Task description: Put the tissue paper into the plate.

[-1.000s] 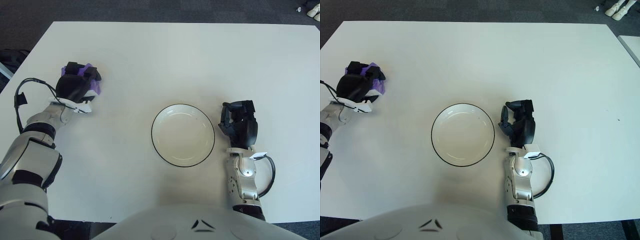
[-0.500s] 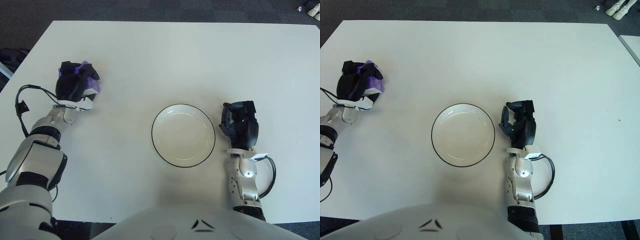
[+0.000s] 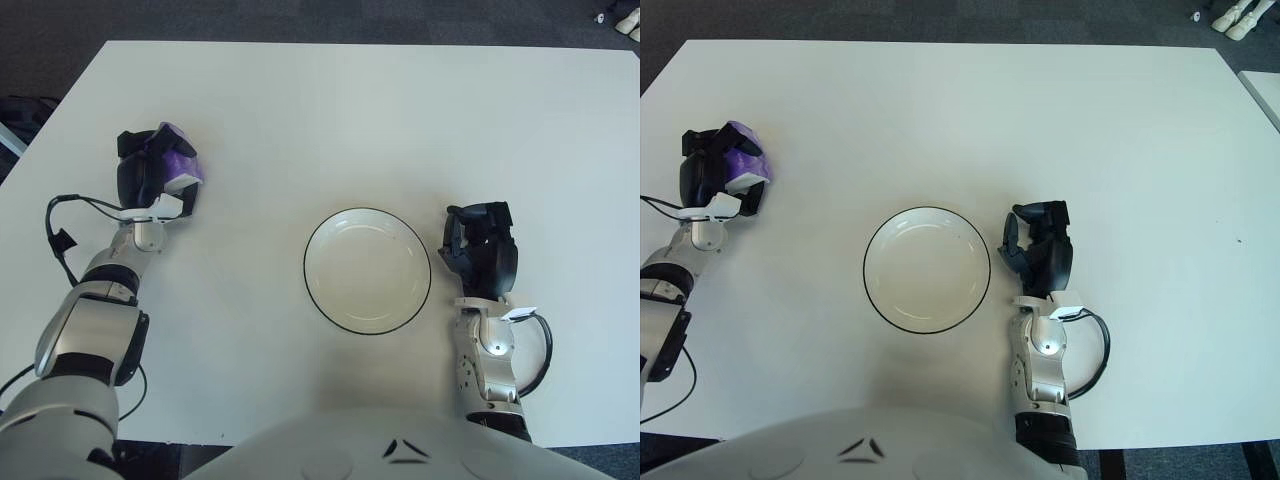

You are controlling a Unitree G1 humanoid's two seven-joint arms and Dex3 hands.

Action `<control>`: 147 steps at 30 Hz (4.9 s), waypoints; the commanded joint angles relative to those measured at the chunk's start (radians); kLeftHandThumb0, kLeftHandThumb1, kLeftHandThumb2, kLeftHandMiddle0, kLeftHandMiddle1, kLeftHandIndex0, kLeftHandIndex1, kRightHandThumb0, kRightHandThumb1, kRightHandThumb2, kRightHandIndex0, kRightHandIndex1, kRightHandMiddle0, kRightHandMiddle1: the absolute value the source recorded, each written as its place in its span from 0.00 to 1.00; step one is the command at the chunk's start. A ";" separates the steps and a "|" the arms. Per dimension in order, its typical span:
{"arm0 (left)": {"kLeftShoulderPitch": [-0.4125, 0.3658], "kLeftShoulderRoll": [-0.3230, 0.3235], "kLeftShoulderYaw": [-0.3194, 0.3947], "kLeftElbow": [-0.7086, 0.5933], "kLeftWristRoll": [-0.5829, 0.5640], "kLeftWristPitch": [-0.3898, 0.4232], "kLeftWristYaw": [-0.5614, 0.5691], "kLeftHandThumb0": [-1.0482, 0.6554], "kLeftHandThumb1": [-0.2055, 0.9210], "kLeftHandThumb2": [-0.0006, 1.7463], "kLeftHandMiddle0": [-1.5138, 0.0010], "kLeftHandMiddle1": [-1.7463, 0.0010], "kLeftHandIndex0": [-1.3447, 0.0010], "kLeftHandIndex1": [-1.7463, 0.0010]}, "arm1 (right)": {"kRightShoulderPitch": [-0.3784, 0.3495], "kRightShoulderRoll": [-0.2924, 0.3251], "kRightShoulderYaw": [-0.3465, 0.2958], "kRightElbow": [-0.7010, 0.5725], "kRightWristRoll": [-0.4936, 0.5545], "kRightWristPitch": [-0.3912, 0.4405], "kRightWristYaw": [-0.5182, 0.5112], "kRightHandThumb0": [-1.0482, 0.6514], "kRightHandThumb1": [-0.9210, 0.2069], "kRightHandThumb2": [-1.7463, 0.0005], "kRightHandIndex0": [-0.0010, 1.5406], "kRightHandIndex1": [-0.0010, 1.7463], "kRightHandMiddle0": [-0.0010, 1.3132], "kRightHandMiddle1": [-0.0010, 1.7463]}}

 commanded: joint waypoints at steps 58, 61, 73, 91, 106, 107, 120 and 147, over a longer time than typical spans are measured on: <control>0.270 -0.534 0.343 -0.927 -0.710 0.053 -0.889 0.62 0.13 0.99 0.49 0.00 0.42 0.00 | 0.034 0.035 -0.018 0.118 0.015 0.086 -0.026 0.40 0.16 0.55 0.32 0.78 0.23 1.00; 0.288 -0.517 0.338 -0.974 -0.717 0.039 -0.933 0.62 0.13 1.00 0.49 0.00 0.42 0.00 | 0.032 0.036 -0.019 0.119 0.019 0.084 -0.022 0.40 0.16 0.55 0.32 0.78 0.22 1.00; 0.259 -0.492 0.318 -1.062 -0.658 -0.062 -0.975 0.62 0.01 1.00 0.32 0.23 0.34 0.00 | 0.019 0.034 -0.023 0.137 0.019 0.081 -0.019 0.40 0.16 0.55 0.32 0.78 0.23 1.00; 0.217 -0.478 0.330 -1.005 -0.489 -0.248 -0.855 0.61 0.08 1.00 0.35 0.09 0.47 0.00 | 0.013 0.033 -0.029 0.133 0.023 0.078 -0.013 0.40 0.17 0.54 0.32 0.79 0.23 1.00; 0.211 -0.470 0.314 -0.989 -0.481 -0.260 -0.832 0.61 0.08 1.00 0.35 0.09 0.47 0.00 | 0.004 0.028 -0.035 0.138 0.028 0.082 -0.010 0.40 0.17 0.54 0.32 0.79 0.23 1.00; 0.210 -0.469 0.313 -0.988 -0.480 -0.261 -0.830 0.61 0.08 1.00 0.35 0.09 0.47 0.00 | 0.004 0.027 -0.035 0.138 0.029 0.082 -0.010 0.40 0.17 0.54 0.32 0.79 0.23 1.00; 0.210 -0.465 0.305 -0.984 -0.477 -0.264 -0.819 0.61 0.08 1.00 0.35 0.09 0.47 0.00 | 0.003 0.026 -0.037 0.138 0.030 0.083 -0.009 0.40 0.17 0.54 0.32 0.79 0.23 1.00; 0.306 -0.039 -0.197 -1.370 -0.471 -0.186 -1.371 0.61 0.12 1.00 0.40 0.02 0.49 0.01 | 0.035 0.034 -0.012 0.078 0.023 0.106 -0.008 0.40 0.13 0.58 0.31 0.77 0.21 1.00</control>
